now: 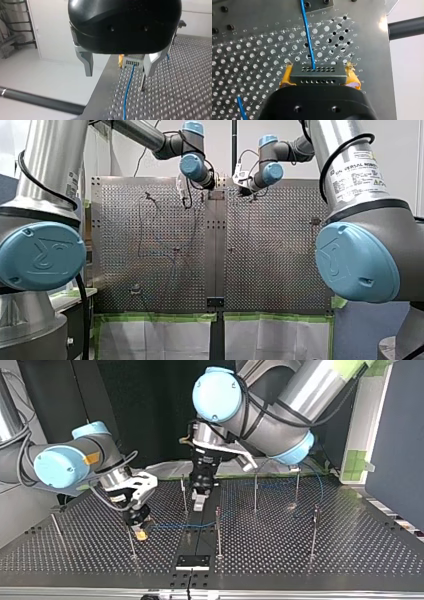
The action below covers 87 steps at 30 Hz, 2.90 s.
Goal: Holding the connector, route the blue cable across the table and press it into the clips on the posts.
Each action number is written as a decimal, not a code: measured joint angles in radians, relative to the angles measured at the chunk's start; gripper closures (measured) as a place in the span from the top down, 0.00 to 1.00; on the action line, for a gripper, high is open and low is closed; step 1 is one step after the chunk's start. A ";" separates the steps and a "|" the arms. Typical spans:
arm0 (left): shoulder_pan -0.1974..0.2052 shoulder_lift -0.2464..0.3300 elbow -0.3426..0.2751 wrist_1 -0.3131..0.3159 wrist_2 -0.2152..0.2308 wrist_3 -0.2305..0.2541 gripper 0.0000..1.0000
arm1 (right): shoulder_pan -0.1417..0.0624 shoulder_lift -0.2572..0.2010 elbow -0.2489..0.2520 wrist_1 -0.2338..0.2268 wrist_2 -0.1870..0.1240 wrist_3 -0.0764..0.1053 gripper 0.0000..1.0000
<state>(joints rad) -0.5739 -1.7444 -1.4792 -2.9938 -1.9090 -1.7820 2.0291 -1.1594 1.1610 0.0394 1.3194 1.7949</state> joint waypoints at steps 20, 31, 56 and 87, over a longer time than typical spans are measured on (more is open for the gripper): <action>0.002 -0.125 0.128 -0.013 -0.035 0.004 1.00 | 0.000 -0.034 0.033 0.002 0.000 -0.006 0.00; 0.031 -0.170 0.193 -0.024 -0.024 0.006 1.00 | 0.000 -0.034 0.033 0.000 0.000 -0.007 0.00; 0.038 -0.312 0.311 -0.038 -0.036 0.015 0.39 | 0.000 -0.032 0.033 -0.003 -0.002 -0.008 0.00; -0.023 -0.304 0.201 -0.012 -0.139 0.030 0.00 | 0.005 -0.019 0.096 -0.007 0.006 -0.015 0.00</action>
<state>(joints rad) -0.5972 -2.0487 -1.2778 -3.0053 -2.0484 -1.7522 2.0339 -1.1780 1.2570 0.0322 1.3255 1.7797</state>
